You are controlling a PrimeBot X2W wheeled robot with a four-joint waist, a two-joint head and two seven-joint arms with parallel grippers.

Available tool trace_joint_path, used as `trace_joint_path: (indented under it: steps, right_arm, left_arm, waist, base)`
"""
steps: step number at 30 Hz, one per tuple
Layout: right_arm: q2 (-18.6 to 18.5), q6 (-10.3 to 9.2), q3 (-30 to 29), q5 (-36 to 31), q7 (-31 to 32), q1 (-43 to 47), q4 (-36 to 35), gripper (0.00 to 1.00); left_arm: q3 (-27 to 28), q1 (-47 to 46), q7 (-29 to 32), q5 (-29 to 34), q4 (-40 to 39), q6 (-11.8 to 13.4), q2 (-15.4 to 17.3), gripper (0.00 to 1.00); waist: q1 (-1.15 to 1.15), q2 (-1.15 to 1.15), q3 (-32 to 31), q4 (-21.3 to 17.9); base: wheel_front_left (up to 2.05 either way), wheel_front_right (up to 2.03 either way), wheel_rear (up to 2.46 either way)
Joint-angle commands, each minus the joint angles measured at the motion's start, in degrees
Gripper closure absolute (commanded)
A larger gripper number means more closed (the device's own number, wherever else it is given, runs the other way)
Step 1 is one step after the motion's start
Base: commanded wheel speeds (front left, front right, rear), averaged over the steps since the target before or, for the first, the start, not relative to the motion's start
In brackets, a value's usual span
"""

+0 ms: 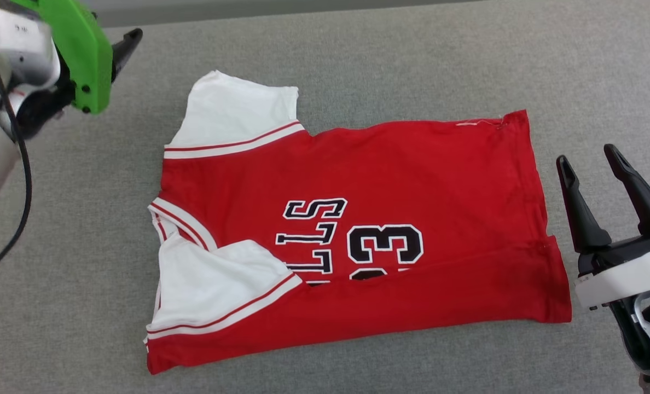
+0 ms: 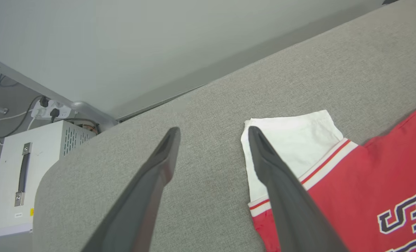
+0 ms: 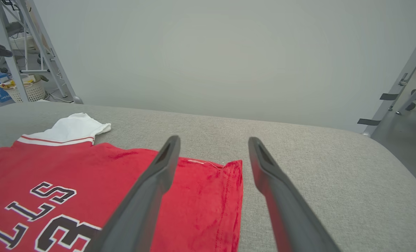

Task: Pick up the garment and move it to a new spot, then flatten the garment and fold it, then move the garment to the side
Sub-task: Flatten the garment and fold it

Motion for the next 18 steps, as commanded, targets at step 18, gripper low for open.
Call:
trace_joint_path:
  steps: [18]
  right_arm:
    - [0.76, -0.04, 0.46, -1.21, -2.04, -6.58, -0.54, 0.00]
  left_arm:
    - [-2.61, -12.47, 20.63, -6.07, 7.63, -1.26, -5.30, 0.00]
  waist:
    - [-0.01, 0.00, 17.65, -4.76]
  base:
    - [0.00, 0.00, 0.00]
